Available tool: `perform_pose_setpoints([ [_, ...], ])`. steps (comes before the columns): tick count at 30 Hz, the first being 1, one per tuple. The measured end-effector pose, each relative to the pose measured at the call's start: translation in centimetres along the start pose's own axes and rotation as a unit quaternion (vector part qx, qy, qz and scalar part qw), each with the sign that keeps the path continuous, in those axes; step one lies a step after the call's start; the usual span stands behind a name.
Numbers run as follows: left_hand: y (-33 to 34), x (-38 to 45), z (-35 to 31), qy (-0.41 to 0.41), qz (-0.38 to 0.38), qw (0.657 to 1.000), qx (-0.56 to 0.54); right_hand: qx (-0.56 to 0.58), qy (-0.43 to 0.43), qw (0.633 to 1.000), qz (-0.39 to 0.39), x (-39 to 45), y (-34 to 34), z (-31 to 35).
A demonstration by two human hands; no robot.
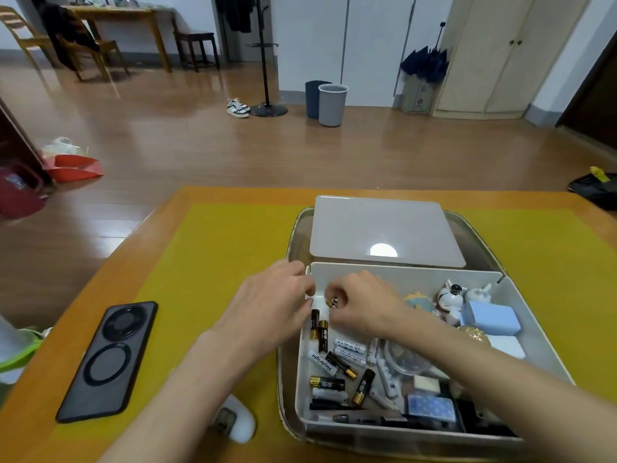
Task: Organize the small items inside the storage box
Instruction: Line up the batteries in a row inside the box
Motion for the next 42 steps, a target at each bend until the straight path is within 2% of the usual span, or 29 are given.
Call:
perform_pose_setpoints([
  [4, 0.8, 0.5, -1.8, 0.057, 0.011, 0.998, 0.024, 0.057, 0.017, 0.998, -0.037, -1.8, -2.7, -2.8],
  [6, 2.7, 0.9, -3.4, 0.079, 0.078, 0.989, 0.094, 0.071, 0.043, 0.995, -0.051, -2.8, -3.4, -4.4],
  [9, 4.8, 1.3, -4.4, 0.069, 0.186, 0.959, 0.204, 0.069, 0.088, 0.992, -0.054, -3.5, -3.4, -6.1],
  [13, 5.3, 2.4, -4.6, 0.044, 0.236, 0.938, 0.25, 0.13, 0.121, 0.983, -0.05, -3.3, -2.6, -6.9],
  [20, 6.0, 4.0, -4.1, 0.009, 0.203, 0.952, 0.229, 0.197, 0.092, 0.976, -0.019, -2.1, -1.0, -5.3],
  [29, 6.5, 4.2, -3.0, 0.005, 0.167, 0.969, 0.185, -0.01, 0.028, 0.999, 0.03, -2.4, -0.4, -4.2],
  [33, 5.7, 4.4, -2.6, -0.012, 0.167, 0.977, 0.13, -0.014, 0.002, 1.0, -0.007, -2.0, -0.7, -2.9],
  [38, 3.2, 4.2, -1.7, 0.001, 0.127, 0.987, 0.101, -0.038, 0.018, 0.999, 0.013, -1.2, 0.4, -1.8],
  [42, 3.3, 3.0, -1.9, 0.014, 0.155, 0.98, 0.125, -0.031, 0.034, 0.999, 0.016, -1.2, 0.2, -1.5],
])
Point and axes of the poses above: each hand's wrist, its own x-axis towards the middle knuckle, its own y-axis out of the palm, z = x × y, the point moved 7 cm from there along x, towards the middle knuckle, and after that the axes turned 2 degrees about z, right-handed, at the moved point
